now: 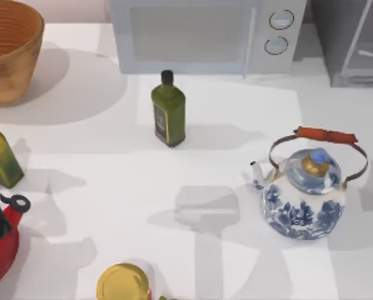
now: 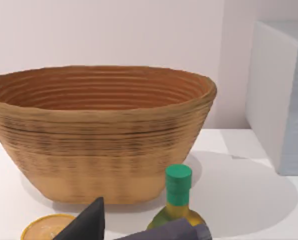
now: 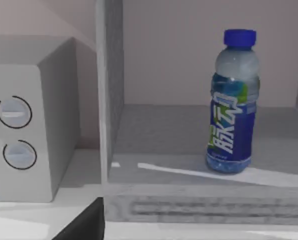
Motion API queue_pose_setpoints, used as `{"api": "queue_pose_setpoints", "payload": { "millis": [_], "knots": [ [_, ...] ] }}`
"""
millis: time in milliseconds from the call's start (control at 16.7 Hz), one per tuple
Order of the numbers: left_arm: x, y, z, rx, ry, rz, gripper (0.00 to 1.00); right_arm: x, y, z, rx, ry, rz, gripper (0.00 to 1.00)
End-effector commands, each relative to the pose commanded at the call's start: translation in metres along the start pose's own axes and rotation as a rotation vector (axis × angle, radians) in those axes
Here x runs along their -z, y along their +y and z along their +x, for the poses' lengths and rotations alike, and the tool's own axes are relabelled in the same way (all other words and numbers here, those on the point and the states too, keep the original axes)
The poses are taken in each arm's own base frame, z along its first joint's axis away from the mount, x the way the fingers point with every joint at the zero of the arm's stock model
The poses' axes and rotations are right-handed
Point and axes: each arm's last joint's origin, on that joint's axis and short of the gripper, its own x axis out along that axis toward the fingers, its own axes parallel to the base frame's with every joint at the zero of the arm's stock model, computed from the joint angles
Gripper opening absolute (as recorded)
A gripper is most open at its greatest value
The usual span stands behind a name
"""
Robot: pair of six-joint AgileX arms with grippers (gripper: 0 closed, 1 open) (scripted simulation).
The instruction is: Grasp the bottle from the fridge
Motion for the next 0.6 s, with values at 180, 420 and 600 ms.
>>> {"api": "queue_pose_setpoints", "payload": {
  "millis": [180,420,600],
  "knots": [
    [0.0,0.0,0.0,0.0,0.0,0.0,1.0,0.009,-0.015,0.022,0.0,0.031,0.007,1.0],
    [0.0,0.0,0.0,0.0,0.0,0.0,1.0,0.029,-0.039,0.044,-0.002,0.057,0.024,1.0],
    [0.0,0.0,0.0,0.0,0.0,0.0,1.0,0.045,-0.056,0.054,-0.003,0.05,0.028,1.0]
  ]
}}
